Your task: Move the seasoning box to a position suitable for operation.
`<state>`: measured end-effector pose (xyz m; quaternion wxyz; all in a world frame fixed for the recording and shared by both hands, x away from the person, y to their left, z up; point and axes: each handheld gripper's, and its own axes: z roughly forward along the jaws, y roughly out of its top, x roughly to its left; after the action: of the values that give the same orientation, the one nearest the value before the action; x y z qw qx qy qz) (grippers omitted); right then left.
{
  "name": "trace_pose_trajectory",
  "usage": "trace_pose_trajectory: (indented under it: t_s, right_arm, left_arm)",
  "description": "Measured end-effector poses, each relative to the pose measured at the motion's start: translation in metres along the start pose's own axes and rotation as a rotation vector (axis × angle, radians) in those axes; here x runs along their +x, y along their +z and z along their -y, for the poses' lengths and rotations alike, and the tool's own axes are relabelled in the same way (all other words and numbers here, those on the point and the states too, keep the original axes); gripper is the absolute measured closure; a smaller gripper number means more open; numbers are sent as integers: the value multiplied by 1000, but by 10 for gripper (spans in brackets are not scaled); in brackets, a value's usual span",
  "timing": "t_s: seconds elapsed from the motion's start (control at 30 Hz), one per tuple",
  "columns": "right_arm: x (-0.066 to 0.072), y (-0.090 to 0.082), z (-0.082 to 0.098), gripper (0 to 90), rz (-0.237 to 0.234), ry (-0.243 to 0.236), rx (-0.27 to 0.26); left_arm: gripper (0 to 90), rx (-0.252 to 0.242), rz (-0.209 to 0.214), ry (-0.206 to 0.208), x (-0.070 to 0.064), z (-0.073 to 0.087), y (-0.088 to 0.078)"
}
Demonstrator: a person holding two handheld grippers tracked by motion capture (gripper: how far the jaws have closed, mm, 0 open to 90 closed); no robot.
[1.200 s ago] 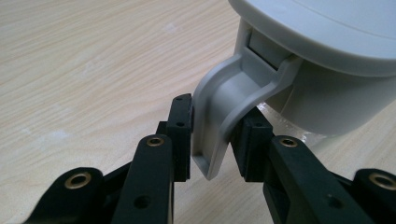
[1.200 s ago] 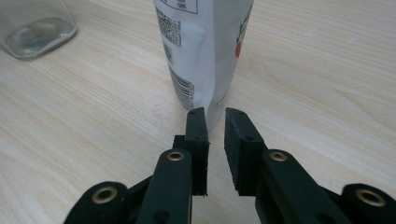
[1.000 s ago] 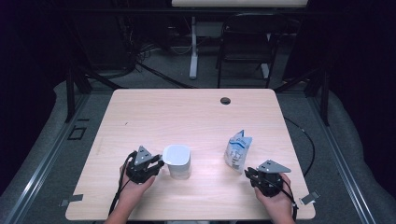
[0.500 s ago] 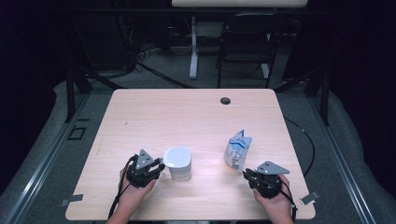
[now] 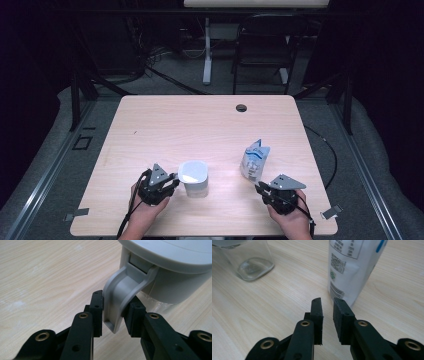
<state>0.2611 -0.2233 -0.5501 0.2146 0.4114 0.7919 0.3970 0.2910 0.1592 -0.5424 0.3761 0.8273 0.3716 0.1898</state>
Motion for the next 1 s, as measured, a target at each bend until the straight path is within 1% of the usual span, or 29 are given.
trace_pose_trajectory:
  t_s: [0.13,0.2,0.27,0.3,0.4,0.5,0.63,0.7,0.8,0.87,0.9,0.97,1.0]
  right_arm:
    - [7,0,-3,768,-14,-29,-12]
    - [9,0,-4,765,-13,-42,-6]
    - [11,0,-4,767,-15,-44,-5]
    - [12,0,-4,784,-15,-40,-2]
    - [13,0,-5,793,-20,-46,5]
    - [14,-1,-6,810,-27,-41,4]
    - [16,-2,-7,843,-37,-47,1]
    - [16,-2,-8,870,-35,-53,6]
    - [16,-2,-8,890,-32,-49,2]
    - [16,-2,-8,895,-40,-46,1]
    - [16,-2,-8,900,-43,-44,0]
    - [17,-2,-8,900,-54,-41,-3]
    - [18,-2,-9,900,-58,-48,-2]
  left_arm:
    - [713,-2,8,5,-6,-1,0]
    - [713,2,8,16,-9,-1,0]
    - [713,3,19,19,-12,-1,0]
    - [713,3,19,23,-13,-1,0]
    - [713,0,22,29,-17,-1,-1]
    - [713,6,34,36,-20,-1,-1]
    - [712,5,45,46,-23,-1,-1]
    - [711,5,52,40,-25,-1,-1]
    - [703,6,64,30,-26,-2,-1]
    - [697,8,76,20,-25,-2,-1]
    - [690,3,89,6,-24,-2,-1]
    - [652,3,135,-16,-19,-2,-3]
    - [642,10,147,-28,-17,-3,-5]
